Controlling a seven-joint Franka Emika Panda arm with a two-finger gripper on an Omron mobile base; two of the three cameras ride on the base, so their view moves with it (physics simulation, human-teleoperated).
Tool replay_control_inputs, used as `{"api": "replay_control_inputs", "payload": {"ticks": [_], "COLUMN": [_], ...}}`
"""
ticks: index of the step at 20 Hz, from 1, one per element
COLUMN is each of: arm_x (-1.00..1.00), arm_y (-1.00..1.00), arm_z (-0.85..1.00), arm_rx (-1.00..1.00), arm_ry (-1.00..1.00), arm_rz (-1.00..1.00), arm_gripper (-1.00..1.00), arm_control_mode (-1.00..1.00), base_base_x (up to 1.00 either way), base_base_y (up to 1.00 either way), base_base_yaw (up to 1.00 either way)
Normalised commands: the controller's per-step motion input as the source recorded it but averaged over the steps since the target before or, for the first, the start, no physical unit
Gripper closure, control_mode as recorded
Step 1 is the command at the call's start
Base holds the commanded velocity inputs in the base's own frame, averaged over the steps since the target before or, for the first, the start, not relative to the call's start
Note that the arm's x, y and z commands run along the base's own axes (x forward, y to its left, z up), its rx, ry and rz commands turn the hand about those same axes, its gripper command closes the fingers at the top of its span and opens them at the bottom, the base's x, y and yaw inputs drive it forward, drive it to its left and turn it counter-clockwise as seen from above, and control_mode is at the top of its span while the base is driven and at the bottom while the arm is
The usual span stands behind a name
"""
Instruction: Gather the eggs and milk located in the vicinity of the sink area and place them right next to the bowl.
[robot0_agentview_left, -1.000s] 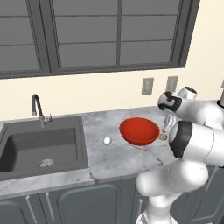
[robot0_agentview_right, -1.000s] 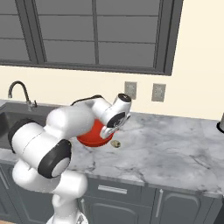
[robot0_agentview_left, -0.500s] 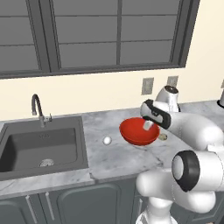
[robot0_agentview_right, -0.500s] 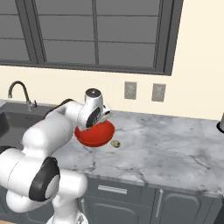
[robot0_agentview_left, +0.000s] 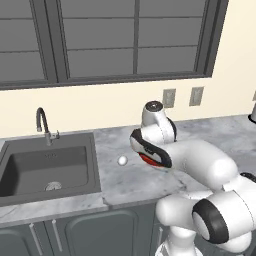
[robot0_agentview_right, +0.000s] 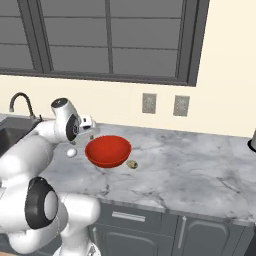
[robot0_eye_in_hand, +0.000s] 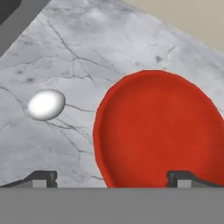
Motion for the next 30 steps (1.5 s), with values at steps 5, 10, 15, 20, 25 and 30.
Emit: {"api": "replay_control_inputs", "payload": {"ticks": [5, 10, 15, 20, 25, 30], "arm_x": [0.02, 0.01, 0.00, 0.02, 0.01, 0.19], "arm_y": [0.89, 0.41, 0.02, 0.02, 0.22, 0.12], "arm_z": [0.00, 0.01, -0.23, -0.77, -0.10, 0.00], "arm_rx": [0.02, 0.09, 0.03, 0.00, 0.01, 0.02], "arm_ry": [0.25, 0.31, 0.14, 0.00, 0.00, -0.01], "arm_rz": [-0.11, -0.02, -0.04, -0.08, -0.23, -0.32], "arm_gripper": [-1.00, -1.00, -1.00, -1.00, -1.00, -1.00], "arm_control_mode": [-1.00, -1.00, -1.00, -1.00, -1.00, -1.00], "base_base_x": [0.00, 0.00, 0.00, 0.00, 0.00, 0.00], "base_base_y": [0.00, 0.00, 0.00, 0.00, 0.00, 0.00], "base_base_yaw": [0.00, 0.00, 0.00, 0.00, 0.00, 0.00]}}
